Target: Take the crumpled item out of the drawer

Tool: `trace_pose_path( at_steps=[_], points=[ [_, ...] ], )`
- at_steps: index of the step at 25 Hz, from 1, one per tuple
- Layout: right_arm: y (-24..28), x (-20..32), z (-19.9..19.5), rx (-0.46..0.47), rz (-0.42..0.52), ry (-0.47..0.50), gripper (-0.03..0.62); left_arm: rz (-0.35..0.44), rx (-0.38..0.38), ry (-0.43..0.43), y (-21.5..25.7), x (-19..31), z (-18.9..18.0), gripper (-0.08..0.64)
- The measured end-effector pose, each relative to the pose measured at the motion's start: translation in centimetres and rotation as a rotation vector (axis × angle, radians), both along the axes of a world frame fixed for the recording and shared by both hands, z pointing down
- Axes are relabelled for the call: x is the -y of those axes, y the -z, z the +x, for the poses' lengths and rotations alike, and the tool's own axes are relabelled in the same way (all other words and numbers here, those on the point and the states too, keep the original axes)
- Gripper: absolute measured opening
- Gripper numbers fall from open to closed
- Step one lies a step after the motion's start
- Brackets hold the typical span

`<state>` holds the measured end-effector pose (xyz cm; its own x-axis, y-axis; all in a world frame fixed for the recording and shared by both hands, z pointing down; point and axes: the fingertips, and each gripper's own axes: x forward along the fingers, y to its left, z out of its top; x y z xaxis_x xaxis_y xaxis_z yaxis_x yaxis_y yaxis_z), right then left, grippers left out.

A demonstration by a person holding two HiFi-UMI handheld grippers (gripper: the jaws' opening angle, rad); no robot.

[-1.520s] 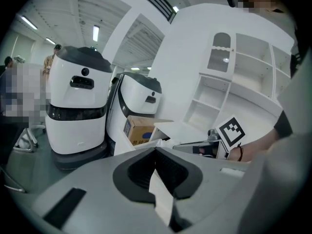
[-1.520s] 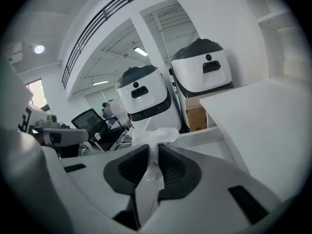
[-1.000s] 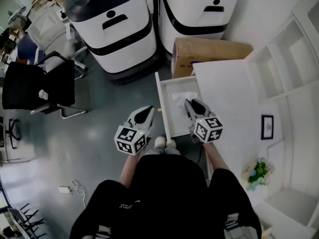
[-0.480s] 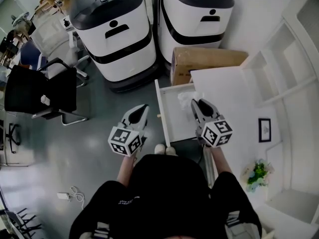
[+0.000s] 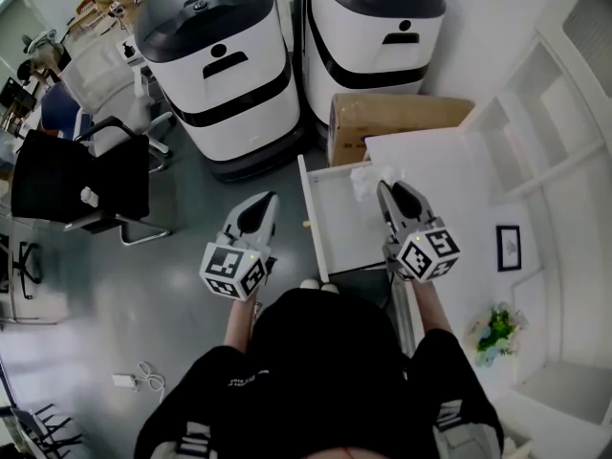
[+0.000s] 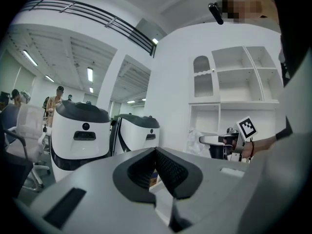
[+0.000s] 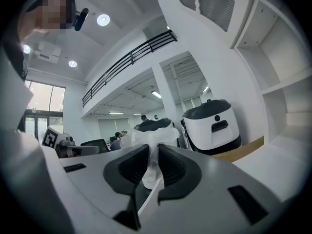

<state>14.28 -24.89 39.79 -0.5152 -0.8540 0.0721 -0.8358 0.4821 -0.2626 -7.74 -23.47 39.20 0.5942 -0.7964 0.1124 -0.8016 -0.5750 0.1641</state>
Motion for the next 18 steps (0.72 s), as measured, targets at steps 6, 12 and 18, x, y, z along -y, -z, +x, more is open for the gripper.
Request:
trace_pose_path(
  at_steps=[6, 12, 18],
  points=[
    [1.7, -0.1, 0.4, -0.013, 0.052, -0.026, 0.049, 0.067, -0.013, 0.035, 2.1, 0.4, -0.9, -0.002],
    [2.3, 0.1, 0.4, -0.022, 0.076, -0.038, 0.049, 0.094, -0.007, 0.055, 3.0, 0.6, -1.7, -0.002],
    [2.3, 0.1, 0.8, -0.058, 0.096, -0.059, 0.046, 0.098, 0.0, 0.077, 3.2, 0.7, -2.1, -0.003]
  ],
)
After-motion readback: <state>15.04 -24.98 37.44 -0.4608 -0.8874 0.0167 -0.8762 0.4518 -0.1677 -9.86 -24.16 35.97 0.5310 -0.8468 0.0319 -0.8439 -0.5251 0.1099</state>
